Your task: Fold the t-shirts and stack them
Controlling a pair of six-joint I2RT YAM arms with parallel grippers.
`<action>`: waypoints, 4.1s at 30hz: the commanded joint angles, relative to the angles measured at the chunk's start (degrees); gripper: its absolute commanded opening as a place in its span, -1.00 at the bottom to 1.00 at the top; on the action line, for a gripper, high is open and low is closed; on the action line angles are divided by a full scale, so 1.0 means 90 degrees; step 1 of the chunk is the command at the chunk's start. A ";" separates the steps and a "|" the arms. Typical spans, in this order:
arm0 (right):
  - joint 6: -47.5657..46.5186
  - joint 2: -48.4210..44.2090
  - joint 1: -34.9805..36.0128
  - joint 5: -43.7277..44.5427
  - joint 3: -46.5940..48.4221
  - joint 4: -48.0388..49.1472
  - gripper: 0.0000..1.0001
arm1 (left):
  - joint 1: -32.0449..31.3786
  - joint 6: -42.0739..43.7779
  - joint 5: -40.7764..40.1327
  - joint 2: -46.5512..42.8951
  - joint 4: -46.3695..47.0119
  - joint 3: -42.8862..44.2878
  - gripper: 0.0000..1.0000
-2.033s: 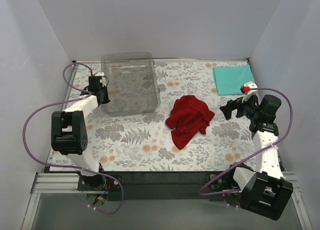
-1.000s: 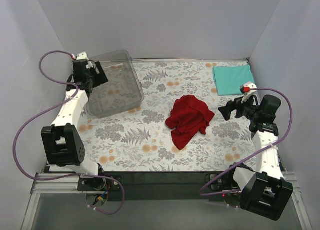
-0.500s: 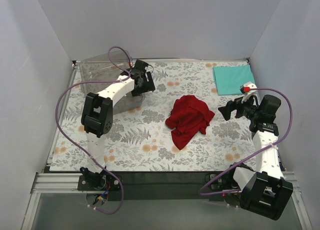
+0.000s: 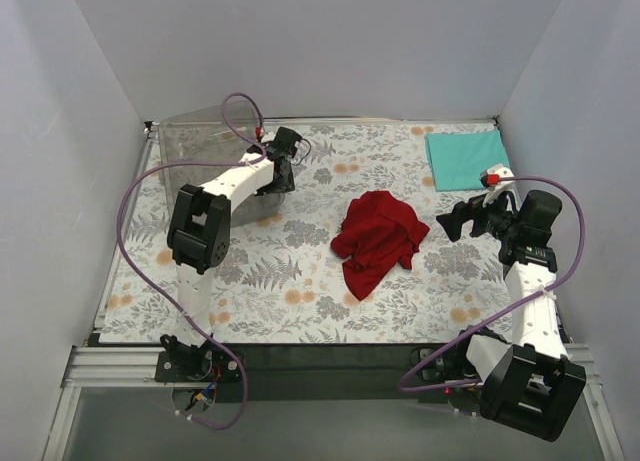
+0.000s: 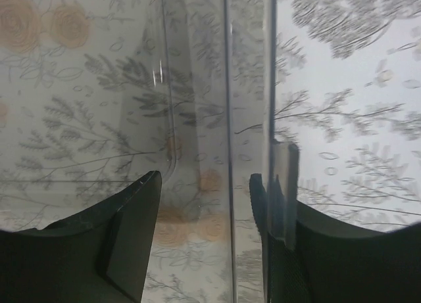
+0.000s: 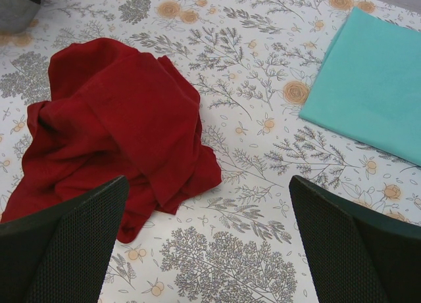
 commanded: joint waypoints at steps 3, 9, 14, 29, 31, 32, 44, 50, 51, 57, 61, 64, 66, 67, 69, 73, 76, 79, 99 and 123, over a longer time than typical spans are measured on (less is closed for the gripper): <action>-0.0053 -0.0003 -0.0019 0.0005 0.0104 0.0028 0.97 | 0.0040 0.0586 -0.0741 -0.0573 0.0253 -0.0777 -0.10; -0.0072 0.0016 -0.0019 0.0005 0.0094 0.0028 0.97 | 0.0323 0.0820 -0.0751 -0.0808 0.0517 -0.1245 -0.20; -0.0053 0.0046 -0.0019 -0.0005 0.0094 0.0028 0.97 | 0.0567 0.1211 -0.0741 -0.1042 0.0732 -0.1529 -0.21; -0.0063 0.0095 -0.0019 0.0005 0.0094 0.0028 0.97 | 0.1544 0.2266 -0.0546 -0.1452 0.1592 -0.2233 -0.22; -0.0072 0.0104 -0.0019 0.0005 0.0094 0.0028 0.97 | 0.1670 0.2276 -0.0546 -0.1472 0.1602 -0.2272 -0.22; -0.0063 0.0095 -0.0019 0.0005 0.0094 0.0028 0.97 | 0.1700 0.2276 -0.0517 -0.1491 0.1592 -0.2282 -0.22; -0.0082 0.0124 -0.0019 0.0005 0.0094 0.0028 0.97 | 0.1740 0.1749 -0.0409 -0.1560 0.1583 -0.2555 -0.24; -0.0072 0.0114 -0.0019 0.0005 0.0094 0.0028 0.97 | 0.1740 0.1339 -0.0429 -0.1609 0.1417 -0.2584 -0.28; -0.0082 0.0114 -0.0009 0.0005 0.0094 0.0028 0.97 | 0.1749 0.1290 -0.0409 -0.1618 0.1407 -0.2584 -0.28; -0.0072 0.0085 -0.0009 -0.0024 0.0094 0.0038 0.97 | 0.1769 0.1279 -0.0399 -0.1784 0.1475 -0.2702 -0.27; -0.0082 0.0065 -0.0019 -0.0015 0.0094 0.0028 0.97 | 0.1818 0.1406 -0.0467 -0.1882 0.1455 -0.2487 0.08; -0.0102 0.0075 -0.0009 -0.0054 0.0084 0.0028 0.97 | 0.1818 0.1455 -0.0224 -0.2155 0.1407 -0.2350 0.35; -0.0160 0.0075 -0.0019 -0.0180 0.0065 0.0018 0.97 | 0.1818 0.1514 0.0272 -0.2670 0.1504 -0.2263 0.47; -0.0199 0.0085 -0.0019 -0.0287 0.0065 -0.0001 0.97 | 0.1818 0.1553 0.0458 -0.2963 0.1533 -0.2243 0.49; -0.0413 0.0085 -0.0019 -0.0560 0.0045 -0.0069 0.97 | 0.1818 0.1757 0.1161 -0.3374 0.1738 -0.2310 0.54; -0.1573 0.0172 0.0011 -0.1652 0.0055 -0.0955 0.97 | 0.1818 0.1993 0.2596 -0.5051 0.2828 -0.3527 0.96; -0.2376 0.0592 0.0419 -0.1539 0.0550 -0.1834 0.95 | 0.1827 0.1847 0.4899 -0.5894 0.3923 -0.4594 0.96; -0.2650 0.1148 0.1375 -0.0603 0.1079 -0.2150 0.90 | 0.1818 0.1641 0.6544 -0.6198 0.4413 -0.5600 0.97; -0.1235 0.3308 0.4210 0.3198 0.2799 -0.2013 -0.32 | 0.1788 0.1123 0.7579 -0.6462 0.4649 -0.6491 0.93; -0.3461 0.1325 0.4044 0.0835 0.5239 -0.4190 -0.97 | 0.0217 0.1318 0.6965 -0.5721 0.5254 -0.5887 0.93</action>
